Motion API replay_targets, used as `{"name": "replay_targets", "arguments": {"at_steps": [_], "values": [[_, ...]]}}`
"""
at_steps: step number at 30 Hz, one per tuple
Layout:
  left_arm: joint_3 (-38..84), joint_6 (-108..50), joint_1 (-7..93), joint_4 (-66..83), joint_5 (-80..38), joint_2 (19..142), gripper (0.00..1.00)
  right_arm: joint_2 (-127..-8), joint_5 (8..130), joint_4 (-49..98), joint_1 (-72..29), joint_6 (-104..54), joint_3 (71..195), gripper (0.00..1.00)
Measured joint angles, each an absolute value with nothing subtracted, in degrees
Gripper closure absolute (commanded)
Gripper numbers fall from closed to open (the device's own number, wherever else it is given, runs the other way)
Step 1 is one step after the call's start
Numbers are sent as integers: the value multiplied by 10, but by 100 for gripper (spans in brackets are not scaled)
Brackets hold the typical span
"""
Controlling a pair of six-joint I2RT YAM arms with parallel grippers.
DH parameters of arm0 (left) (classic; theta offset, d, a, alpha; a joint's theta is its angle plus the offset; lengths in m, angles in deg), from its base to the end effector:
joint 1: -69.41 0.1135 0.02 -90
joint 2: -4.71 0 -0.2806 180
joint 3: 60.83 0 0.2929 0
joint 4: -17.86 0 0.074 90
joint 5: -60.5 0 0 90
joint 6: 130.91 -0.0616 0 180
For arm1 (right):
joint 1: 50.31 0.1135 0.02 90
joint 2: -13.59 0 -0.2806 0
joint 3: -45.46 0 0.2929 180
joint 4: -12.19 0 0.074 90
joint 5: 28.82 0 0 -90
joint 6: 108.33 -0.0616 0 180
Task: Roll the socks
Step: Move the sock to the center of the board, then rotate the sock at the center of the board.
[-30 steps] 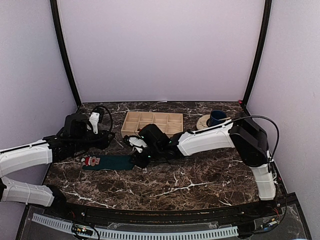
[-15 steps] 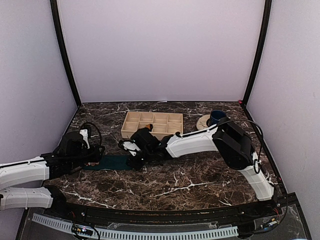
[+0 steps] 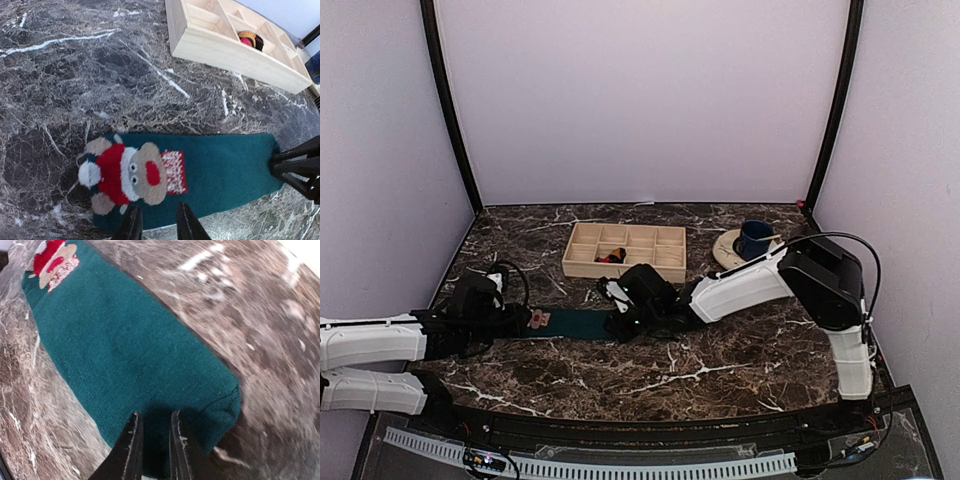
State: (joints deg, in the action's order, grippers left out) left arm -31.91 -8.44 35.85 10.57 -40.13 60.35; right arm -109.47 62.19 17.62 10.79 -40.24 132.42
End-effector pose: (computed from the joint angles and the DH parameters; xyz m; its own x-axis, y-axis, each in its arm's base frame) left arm 0.2019 -0.1203 0.1382 -0.6165 -0.2242 -0.7547 0.1007 0.9283 -0.3580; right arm 0.2461 0.4481 0.0862 -0.6263 -0.3625 -0.6902 -0.6985 0.6542 0.2902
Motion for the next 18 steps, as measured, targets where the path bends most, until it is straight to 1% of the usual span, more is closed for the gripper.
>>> {"name": "replay_targets", "arguments": {"at_steps": [5,10,18], "values": [[-305,-87,341,97,-398,665,74,-1057,609,163,105,-439,1266,82],[-263,-92,317,97,-396,752,74,-1017,609,154,105,-470,1209,82],[-206,-105,313,100,-389,850,74,-971,618,153,109,-504,1150,83]]}}
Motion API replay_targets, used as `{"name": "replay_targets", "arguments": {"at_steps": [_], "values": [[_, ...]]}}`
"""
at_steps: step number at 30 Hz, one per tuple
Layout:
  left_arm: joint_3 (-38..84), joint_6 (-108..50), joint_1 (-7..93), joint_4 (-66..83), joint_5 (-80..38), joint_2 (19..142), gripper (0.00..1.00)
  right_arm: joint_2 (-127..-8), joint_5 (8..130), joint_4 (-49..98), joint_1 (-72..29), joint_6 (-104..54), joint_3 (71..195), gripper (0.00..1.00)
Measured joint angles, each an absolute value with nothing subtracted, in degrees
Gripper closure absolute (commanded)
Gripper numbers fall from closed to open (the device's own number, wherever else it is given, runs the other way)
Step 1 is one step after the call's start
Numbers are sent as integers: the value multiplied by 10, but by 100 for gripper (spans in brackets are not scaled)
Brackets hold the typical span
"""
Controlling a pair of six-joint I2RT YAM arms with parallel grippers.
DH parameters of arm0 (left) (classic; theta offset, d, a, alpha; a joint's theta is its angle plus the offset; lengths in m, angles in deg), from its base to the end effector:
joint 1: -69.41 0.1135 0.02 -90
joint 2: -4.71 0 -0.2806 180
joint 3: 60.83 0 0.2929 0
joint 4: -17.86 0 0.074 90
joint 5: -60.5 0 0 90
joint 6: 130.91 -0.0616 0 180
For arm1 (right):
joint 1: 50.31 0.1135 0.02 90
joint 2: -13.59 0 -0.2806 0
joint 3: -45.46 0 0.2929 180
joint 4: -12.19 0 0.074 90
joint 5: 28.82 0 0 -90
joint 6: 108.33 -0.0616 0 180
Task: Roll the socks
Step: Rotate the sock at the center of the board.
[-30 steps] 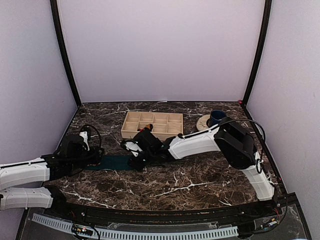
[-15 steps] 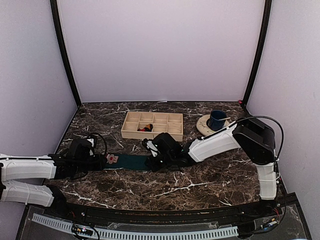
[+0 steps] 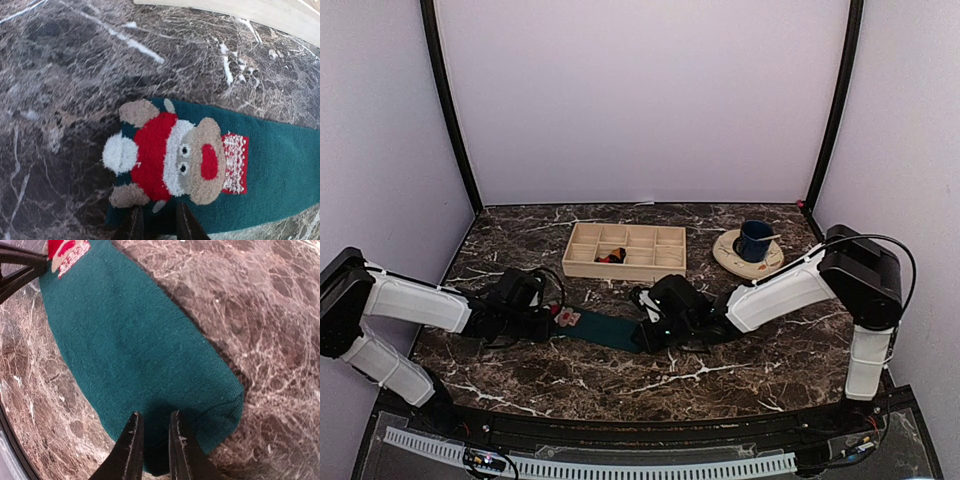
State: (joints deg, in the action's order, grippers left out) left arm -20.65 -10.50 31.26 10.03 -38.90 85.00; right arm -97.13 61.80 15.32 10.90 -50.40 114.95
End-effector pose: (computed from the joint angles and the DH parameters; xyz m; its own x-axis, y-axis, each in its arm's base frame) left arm 0.2319 -0.1694 0.1013 -0.7685 -0.0314 -0.6391 0.1558 0.9595 -0.2345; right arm 0.2096 0.3829 0.0881 -0.7526 -0.2671 -0.6018 -0.5670 0.7277 0.3860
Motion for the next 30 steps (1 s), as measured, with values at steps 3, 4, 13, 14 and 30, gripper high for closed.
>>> {"name": "replay_targets", "arguments": {"at_steps": [3,4,13,14,30], "values": [[-178,-116,312,105,-383,887,74,-963,623,156,116,-509,1139,83],[-166,-121,312,107,-381,900,74,-960,624,158,120,-511,1138,84],[-85,-156,312,116,-355,984,74,-945,646,193,158,-517,1133,84],[-80,-160,312,117,-351,988,74,-944,647,197,162,-518,1133,84],[8,-242,293,121,-282,1067,75,-943,685,244,219,-520,1156,81]]}}
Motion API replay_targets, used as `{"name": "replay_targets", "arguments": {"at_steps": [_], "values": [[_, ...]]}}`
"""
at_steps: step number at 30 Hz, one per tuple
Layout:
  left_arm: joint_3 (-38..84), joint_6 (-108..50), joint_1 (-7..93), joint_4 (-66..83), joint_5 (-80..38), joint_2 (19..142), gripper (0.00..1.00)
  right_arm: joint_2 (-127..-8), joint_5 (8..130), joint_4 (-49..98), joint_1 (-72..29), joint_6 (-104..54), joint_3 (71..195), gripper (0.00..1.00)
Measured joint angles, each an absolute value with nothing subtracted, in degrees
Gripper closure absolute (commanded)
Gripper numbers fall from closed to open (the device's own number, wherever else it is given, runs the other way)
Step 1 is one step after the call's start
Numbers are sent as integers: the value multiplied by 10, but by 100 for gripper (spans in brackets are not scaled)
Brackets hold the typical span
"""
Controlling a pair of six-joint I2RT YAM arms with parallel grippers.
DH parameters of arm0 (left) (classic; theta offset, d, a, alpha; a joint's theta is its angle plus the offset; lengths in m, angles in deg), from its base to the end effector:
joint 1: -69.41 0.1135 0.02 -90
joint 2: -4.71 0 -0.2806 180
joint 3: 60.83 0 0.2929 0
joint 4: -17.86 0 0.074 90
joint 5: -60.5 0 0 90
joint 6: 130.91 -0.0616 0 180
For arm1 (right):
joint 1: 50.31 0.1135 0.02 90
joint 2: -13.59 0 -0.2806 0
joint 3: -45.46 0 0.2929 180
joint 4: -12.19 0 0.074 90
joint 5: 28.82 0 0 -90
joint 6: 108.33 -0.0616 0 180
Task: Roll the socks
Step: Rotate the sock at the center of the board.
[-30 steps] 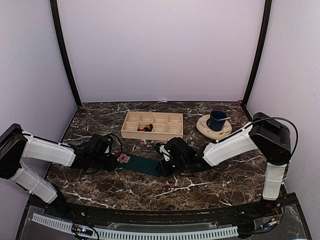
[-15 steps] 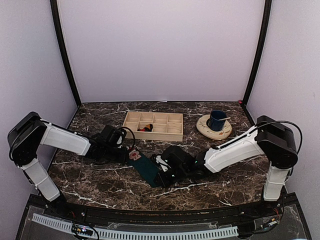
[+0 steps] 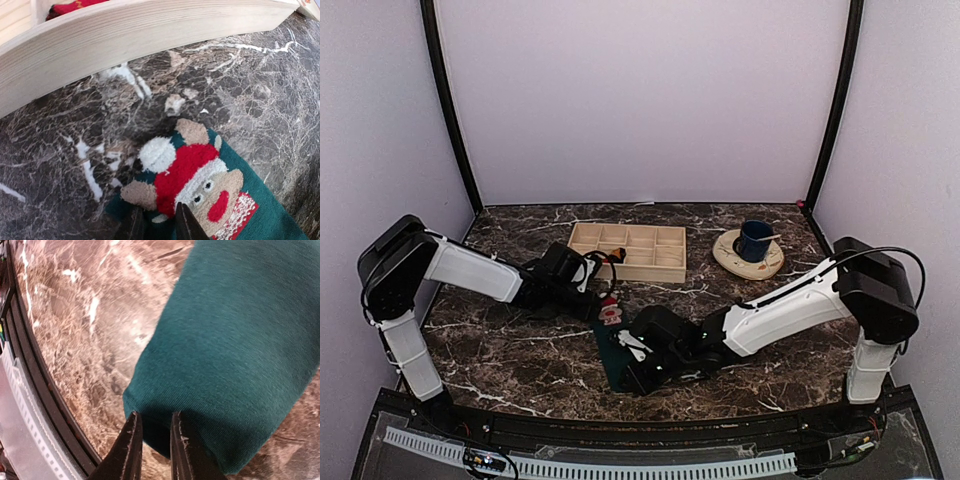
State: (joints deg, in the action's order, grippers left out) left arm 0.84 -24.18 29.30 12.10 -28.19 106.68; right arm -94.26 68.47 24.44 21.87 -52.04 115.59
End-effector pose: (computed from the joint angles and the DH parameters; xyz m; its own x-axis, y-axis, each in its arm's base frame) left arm 0.3017 -0.2560 0.1009 -0.7163 0.2271 -0.6598 0.4699 0.8560 -0.2155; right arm 0.1225 0.4066 0.0979 -0.7329 -0.4811 -0.4811 -0.6763 0.5925 0.4378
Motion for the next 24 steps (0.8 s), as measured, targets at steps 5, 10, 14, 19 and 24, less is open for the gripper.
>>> {"name": "replay_targets", "arguments": {"at_steps": [5,10,14,19,24], "values": [[32,-259,288,121,-269,1087,74,-947,694,251,221,-516,1167,79],[61,-273,287,120,-262,1111,74,-962,699,258,221,-506,1187,78],[87,-279,287,119,-256,1130,74,-973,701,267,221,-496,1209,78],[100,-284,286,109,-254,1136,73,-975,699,278,221,-482,1222,75],[101,-286,286,102,-254,1134,72,-974,675,288,221,-451,1238,66]]}}
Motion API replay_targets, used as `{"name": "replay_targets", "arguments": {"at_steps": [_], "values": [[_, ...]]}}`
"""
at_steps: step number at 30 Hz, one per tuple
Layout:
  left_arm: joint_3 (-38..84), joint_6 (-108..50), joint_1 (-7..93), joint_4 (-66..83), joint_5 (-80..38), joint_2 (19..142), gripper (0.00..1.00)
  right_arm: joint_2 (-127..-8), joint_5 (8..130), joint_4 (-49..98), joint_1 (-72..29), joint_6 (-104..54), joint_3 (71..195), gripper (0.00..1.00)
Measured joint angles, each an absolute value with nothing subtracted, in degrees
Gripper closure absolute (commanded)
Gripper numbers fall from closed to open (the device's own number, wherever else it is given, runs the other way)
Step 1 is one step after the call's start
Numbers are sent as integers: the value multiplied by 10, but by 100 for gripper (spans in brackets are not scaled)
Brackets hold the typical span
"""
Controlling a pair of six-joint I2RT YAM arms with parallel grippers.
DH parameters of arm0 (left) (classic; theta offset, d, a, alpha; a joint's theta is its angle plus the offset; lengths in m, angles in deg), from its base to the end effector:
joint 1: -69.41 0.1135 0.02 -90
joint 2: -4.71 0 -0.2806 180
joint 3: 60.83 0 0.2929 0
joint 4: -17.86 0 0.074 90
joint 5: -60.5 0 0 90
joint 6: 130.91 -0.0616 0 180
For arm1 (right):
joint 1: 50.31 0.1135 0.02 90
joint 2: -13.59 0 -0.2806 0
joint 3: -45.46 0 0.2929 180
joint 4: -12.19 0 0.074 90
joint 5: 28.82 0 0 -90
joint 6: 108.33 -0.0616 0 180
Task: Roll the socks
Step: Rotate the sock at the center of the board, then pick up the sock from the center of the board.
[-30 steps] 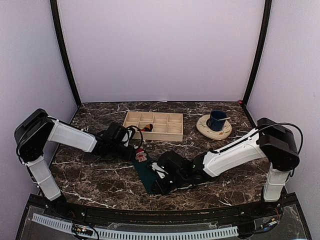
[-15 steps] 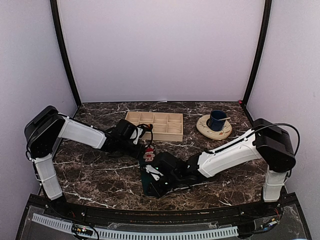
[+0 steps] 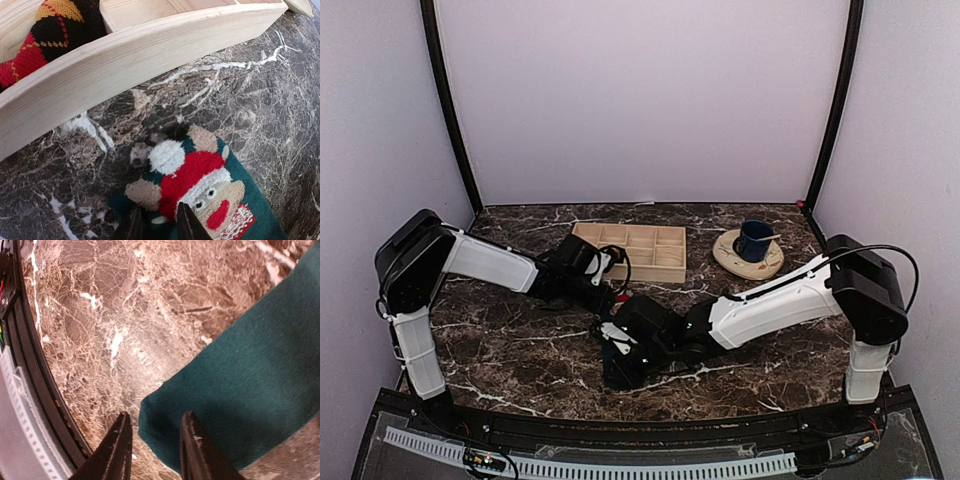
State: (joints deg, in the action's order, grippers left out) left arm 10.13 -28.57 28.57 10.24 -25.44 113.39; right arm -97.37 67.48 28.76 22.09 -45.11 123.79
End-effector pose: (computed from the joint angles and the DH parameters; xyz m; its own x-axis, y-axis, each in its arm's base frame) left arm 0.3276 -0.2889 0.1038 -0.6731 0.3001 -0.6759 0.5590 0.8048 -0.1994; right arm 0.1313 0.4361 0.1152 -0.6410 -0.5395 -0.5459 -0.7620 0.5324 0.3686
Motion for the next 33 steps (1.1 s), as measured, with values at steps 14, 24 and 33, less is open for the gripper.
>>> {"name": "replay_targets", "arguments": {"at_steps": [14,24,33], "values": [[71,-288,278,87,-254,978,69,-872,620,331,221,-320,1207,56],[-52,-281,264,87,-274,851,69,-791,613,332,239,-204,1096,55],[-132,-252,254,72,-286,785,69,-825,613,332,261,-124,1115,57]]}}
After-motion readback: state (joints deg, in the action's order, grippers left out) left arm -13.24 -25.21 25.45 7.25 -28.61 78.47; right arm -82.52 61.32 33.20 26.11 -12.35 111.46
